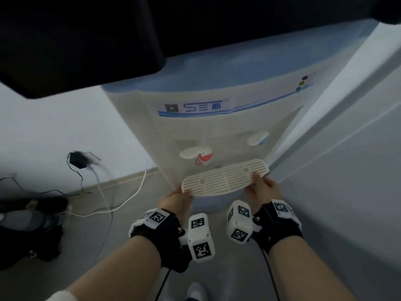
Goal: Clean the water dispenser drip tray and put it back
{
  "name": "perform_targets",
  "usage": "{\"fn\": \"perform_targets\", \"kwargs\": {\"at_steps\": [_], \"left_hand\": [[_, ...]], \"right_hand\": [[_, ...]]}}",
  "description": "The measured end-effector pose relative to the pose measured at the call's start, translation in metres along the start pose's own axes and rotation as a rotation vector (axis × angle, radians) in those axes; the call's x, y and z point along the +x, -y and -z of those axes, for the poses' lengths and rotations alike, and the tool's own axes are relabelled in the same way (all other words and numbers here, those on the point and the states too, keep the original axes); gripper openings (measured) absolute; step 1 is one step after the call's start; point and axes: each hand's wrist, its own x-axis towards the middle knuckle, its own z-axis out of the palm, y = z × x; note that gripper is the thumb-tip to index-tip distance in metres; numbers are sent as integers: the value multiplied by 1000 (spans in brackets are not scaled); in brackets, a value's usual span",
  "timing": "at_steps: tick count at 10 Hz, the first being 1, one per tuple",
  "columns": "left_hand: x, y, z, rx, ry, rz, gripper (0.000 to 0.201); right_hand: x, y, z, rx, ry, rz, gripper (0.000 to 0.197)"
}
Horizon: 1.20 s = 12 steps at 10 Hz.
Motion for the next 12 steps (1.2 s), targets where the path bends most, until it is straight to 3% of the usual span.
{"fn": "perform_targets", "kwargs": {"at_steps": [2, 4, 5, 8, 9, 10, 11, 12], "left_hand": [[25, 14, -9, -149, -132, 58, 12], [27, 5, -22, -203, -115, 111, 20], [36, 5, -20, -158, -151, 142, 8], [22, -2, -16, 62, -93, 233, 18], [1, -3, -5, 84, -18, 313, 35], [-36, -10, 18, 11, 82, 342, 24], [-75, -27, 43, -54, 68, 317, 25], [-139, -61, 92, -165, 164, 263, 18]], "right_hand": [[29, -1, -7, 4, 18, -26, 46], [40, 6, -11, -55, 16, -66, 33], [45, 5, -11, -187, -17, -96, 32], [34, 5, -7, -286, 9, -151, 50], [1, -4, -9, -297, 63, -263, 39], [-49, -17, -17, -149, 166, -315, 28], [-102, -19, -32, -123, 261, -341, 36], [-188, -21, -77, -279, 395, -366, 36]]}}
